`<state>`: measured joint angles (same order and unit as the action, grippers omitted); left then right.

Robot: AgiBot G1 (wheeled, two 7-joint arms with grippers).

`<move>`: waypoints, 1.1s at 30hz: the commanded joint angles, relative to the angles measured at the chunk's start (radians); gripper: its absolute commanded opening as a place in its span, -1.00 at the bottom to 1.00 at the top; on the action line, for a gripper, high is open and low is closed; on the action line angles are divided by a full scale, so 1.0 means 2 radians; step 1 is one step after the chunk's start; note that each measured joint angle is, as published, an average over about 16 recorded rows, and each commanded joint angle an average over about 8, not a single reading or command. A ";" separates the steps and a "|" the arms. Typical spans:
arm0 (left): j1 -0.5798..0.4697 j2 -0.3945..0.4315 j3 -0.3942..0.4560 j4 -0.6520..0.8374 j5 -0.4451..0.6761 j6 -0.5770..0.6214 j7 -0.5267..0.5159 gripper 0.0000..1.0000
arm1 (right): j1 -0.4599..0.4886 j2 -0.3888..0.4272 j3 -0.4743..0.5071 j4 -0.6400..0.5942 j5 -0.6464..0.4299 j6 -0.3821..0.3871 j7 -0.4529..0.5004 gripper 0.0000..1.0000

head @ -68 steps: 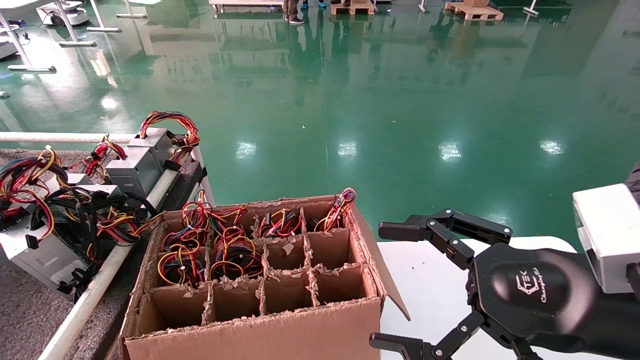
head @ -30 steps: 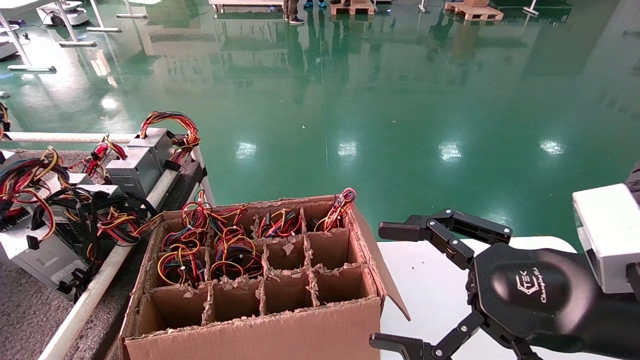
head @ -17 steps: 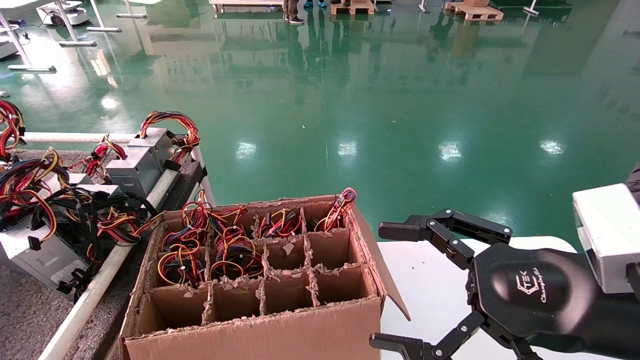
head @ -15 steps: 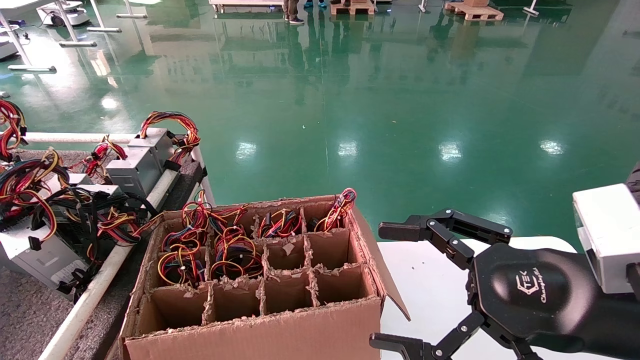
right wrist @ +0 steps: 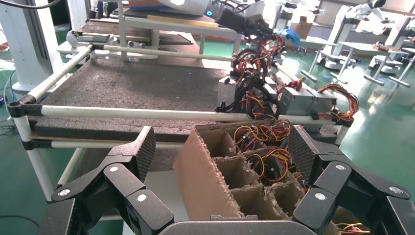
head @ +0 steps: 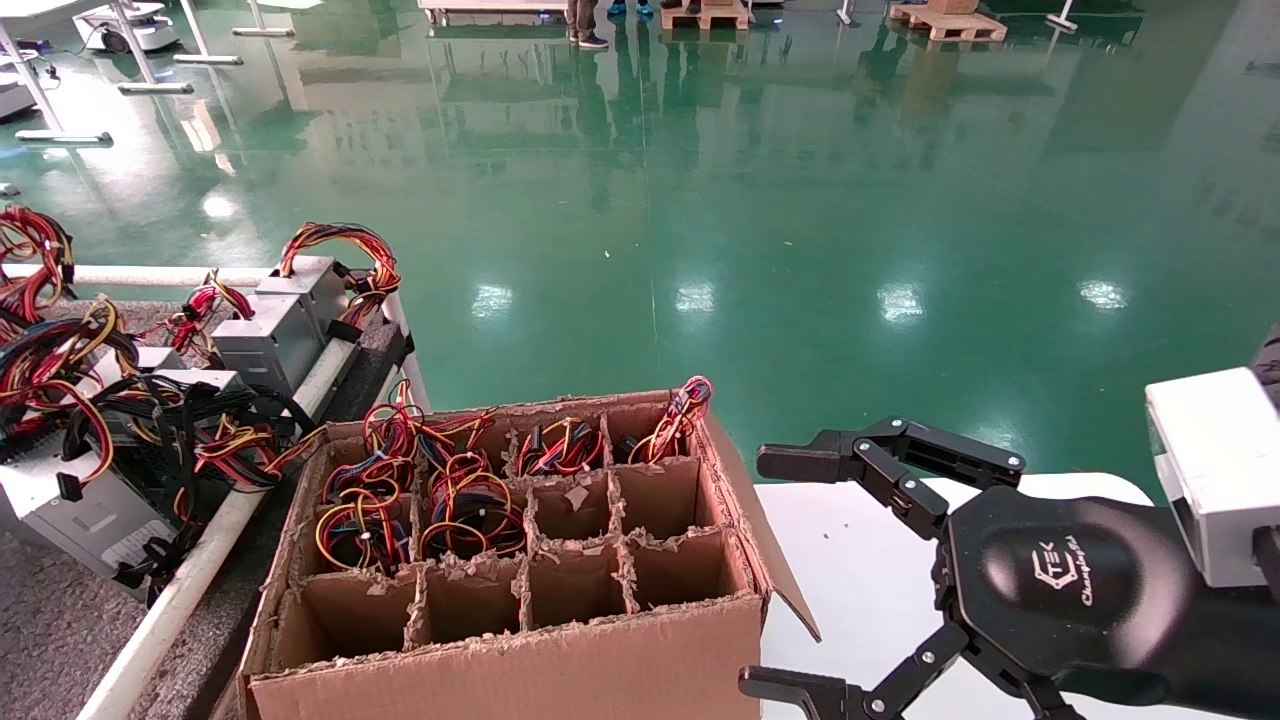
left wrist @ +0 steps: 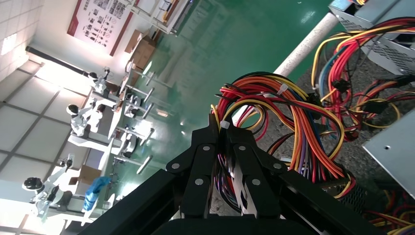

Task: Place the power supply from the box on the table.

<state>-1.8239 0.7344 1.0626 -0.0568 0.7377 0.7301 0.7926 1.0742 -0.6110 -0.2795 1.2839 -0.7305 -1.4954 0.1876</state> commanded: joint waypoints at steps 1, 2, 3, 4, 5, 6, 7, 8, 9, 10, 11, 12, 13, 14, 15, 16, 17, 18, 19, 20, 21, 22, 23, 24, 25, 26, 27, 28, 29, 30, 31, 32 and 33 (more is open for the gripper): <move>0.003 0.000 -0.001 0.000 -0.001 0.002 -0.001 1.00 | 0.000 0.000 0.000 0.000 0.000 0.000 0.000 1.00; 0.005 0.000 -0.002 0.001 -0.002 0.003 -0.002 1.00 | 0.000 0.000 0.000 0.000 0.000 0.000 0.000 1.00; 0.007 -0.001 -0.003 0.001 -0.004 0.003 -0.002 1.00 | 0.000 0.000 0.000 0.000 0.000 0.000 0.000 1.00; 0.008 -0.001 -0.004 0.002 -0.005 0.004 -0.003 1.00 | 0.000 0.000 0.000 0.000 0.000 0.000 0.000 1.00; 0.010 -0.002 -0.006 0.003 -0.006 0.004 -0.004 1.00 | 0.000 0.000 0.000 0.000 0.000 0.000 0.000 1.00; 0.012 -0.002 -0.007 0.003 -0.008 0.005 -0.005 1.00 | 0.000 0.000 0.000 0.000 0.000 0.000 0.000 1.00; 0.013 -0.002 -0.009 0.004 -0.009 0.005 -0.006 1.00 | 0.000 0.000 0.000 0.000 0.000 0.000 0.000 1.00; 0.015 -0.003 -0.010 0.004 -0.011 0.005 -0.006 1.00 | 0.000 0.000 0.000 0.000 0.000 0.000 0.000 1.00; 0.016 -0.003 -0.011 0.005 -0.012 0.005 -0.007 1.00 | 0.000 0.000 0.000 0.000 0.000 0.000 0.000 1.00; 0.017 -0.003 -0.013 0.005 -0.014 0.005 -0.007 1.00 | 0.000 0.000 0.000 0.000 0.000 0.000 0.000 1.00; 0.019 -0.004 -0.014 0.006 -0.015 0.005 -0.007 1.00 | 0.000 0.000 0.000 0.000 0.000 0.000 0.000 1.00; 0.020 -0.004 -0.015 0.006 -0.016 0.005 -0.008 1.00 | 0.000 0.000 0.000 0.000 0.000 0.000 0.000 1.00; 0.021 -0.004 -0.016 0.007 -0.017 0.005 -0.008 1.00 | 0.000 0.000 0.000 0.000 0.000 0.000 0.000 1.00; 0.022 -0.004 -0.018 0.007 -0.019 0.005 -0.008 1.00 | 0.000 0.000 0.000 0.000 0.000 0.000 0.000 1.00; 0.023 -0.004 -0.018 0.007 -0.019 0.005 -0.008 1.00 | 0.000 0.000 0.000 0.000 0.000 0.000 0.000 1.00; 0.024 -0.004 -0.019 0.008 -0.020 0.005 -0.008 1.00 | 0.000 0.000 0.000 0.000 0.000 0.000 0.000 1.00; 0.025 -0.004 -0.020 0.008 -0.021 0.004 -0.008 1.00 | 0.000 0.000 0.000 0.000 0.000 0.000 0.000 1.00; 0.025 -0.004 -0.021 0.008 -0.022 0.004 -0.008 1.00 | 0.000 0.000 0.000 0.000 0.000 0.000 0.000 1.00; 0.026 -0.004 -0.022 0.009 -0.023 0.004 -0.008 1.00 | 0.000 0.000 0.000 0.000 0.000 0.000 0.000 1.00; 0.027 -0.004 -0.022 0.009 -0.023 0.004 -0.007 1.00 | 0.000 0.000 0.000 0.000 0.000 0.000 0.000 1.00; 0.027 -0.004 -0.023 0.009 -0.024 0.003 -0.007 1.00 | 0.000 0.000 0.000 0.000 0.000 0.000 0.000 1.00; 0.028 -0.004 -0.024 0.009 -0.025 0.003 -0.007 1.00 | 0.000 0.000 0.000 0.000 0.000 0.000 0.000 1.00; 0.029 -0.004 -0.025 0.009 -0.026 0.003 -0.007 1.00 | 0.000 0.000 0.000 0.000 0.000 0.000 0.000 1.00; 0.029 -0.004 -0.025 0.009 -0.026 0.003 -0.007 1.00 | 0.000 0.000 0.000 0.000 0.000 0.000 0.000 1.00; 0.030 -0.003 -0.026 0.009 -0.027 0.003 -0.006 1.00 | 0.000 0.000 0.000 0.000 0.000 0.000 0.000 1.00; 0.031 -0.003 -0.027 0.010 -0.028 0.002 -0.006 1.00 | 0.000 0.000 0.000 0.000 0.000 0.000 0.000 1.00; 0.031 -0.003 -0.027 0.010 -0.028 0.002 -0.006 1.00 | 0.000 0.000 0.000 0.000 0.000 0.000 0.000 1.00; 0.032 -0.003 -0.028 0.010 -0.029 0.002 -0.006 1.00 | 0.000 0.000 0.000 0.000 0.000 0.000 0.000 1.00; 0.032 -0.002 -0.029 0.010 -0.030 0.002 -0.005 1.00 | 0.000 0.000 0.000 0.000 0.000 0.000 0.000 1.00; 0.033 -0.002 -0.029 0.010 -0.030 0.002 -0.005 1.00 | 0.000 0.000 0.000 0.000 0.000 0.000 0.000 1.00; 0.033 -0.002 -0.030 0.009 -0.031 0.002 -0.005 1.00 | 0.000 0.000 0.000 0.000 0.000 0.000 0.000 1.00; 0.033 -0.001 -0.030 0.009 -0.031 0.002 -0.004 1.00 | 0.000 0.000 0.000 0.000 0.000 0.000 0.000 1.00; 0.033 -0.001 -0.031 0.009 -0.032 0.002 -0.004 1.00 | 0.000 0.000 0.000 0.000 0.000 0.000 0.000 1.00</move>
<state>-1.7579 0.7317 1.0015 -0.0386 0.6744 0.7343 0.7837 1.0742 -0.6110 -0.2795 1.2839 -0.7305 -1.4954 0.1876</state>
